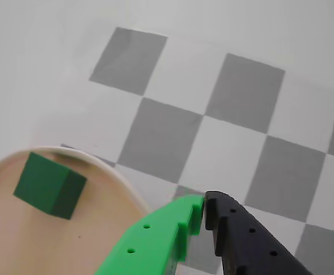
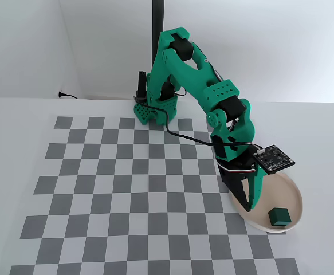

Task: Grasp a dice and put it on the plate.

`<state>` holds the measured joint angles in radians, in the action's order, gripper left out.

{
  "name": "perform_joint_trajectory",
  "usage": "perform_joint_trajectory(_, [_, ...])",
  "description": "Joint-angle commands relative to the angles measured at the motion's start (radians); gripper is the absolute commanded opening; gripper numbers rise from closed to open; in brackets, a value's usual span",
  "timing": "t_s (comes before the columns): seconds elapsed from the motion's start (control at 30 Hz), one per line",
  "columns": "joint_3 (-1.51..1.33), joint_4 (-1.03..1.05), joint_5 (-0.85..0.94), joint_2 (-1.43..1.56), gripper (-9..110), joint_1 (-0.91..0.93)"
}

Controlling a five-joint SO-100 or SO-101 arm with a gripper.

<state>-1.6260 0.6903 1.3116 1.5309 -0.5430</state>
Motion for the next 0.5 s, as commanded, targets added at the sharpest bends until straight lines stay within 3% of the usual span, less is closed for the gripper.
perform_joint_trajectory(0.0, [0.075, 0.023, -0.009, 0.130, -4, 0.044])
perform_joint_trajectory(0.47, [-0.183, -0.057, -0.041, 0.334, -4, 0.164])
